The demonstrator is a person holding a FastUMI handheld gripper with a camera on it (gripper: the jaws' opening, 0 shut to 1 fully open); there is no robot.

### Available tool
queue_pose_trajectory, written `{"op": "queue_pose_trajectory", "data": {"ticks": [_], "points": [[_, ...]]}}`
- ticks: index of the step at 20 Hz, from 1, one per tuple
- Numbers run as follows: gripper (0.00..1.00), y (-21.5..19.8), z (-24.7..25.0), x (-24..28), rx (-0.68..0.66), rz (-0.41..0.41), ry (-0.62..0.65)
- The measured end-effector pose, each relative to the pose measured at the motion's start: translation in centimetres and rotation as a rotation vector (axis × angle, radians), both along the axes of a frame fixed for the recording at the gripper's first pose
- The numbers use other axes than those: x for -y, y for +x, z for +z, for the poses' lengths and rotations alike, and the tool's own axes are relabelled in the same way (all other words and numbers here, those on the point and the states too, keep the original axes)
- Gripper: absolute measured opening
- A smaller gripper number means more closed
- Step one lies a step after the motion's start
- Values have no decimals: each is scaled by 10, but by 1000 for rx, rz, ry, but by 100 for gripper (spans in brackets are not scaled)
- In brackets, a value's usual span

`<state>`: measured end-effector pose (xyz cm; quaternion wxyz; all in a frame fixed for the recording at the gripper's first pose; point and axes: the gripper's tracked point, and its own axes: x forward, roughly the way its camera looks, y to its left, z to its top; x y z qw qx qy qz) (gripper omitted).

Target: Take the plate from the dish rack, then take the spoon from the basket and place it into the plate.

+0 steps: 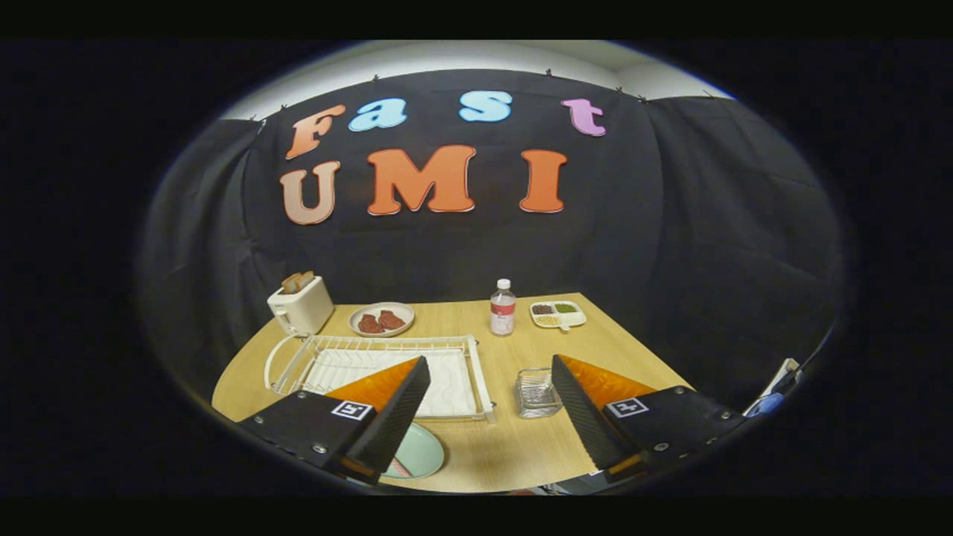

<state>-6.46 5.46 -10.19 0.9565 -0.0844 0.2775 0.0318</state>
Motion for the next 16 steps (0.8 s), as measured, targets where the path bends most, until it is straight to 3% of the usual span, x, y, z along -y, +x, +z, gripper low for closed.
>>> {"op": "queue_pose_trajectory", "data": {"ticks": [16], "points": [[98, 11, 45, 18, 111, -53, -18]]}}
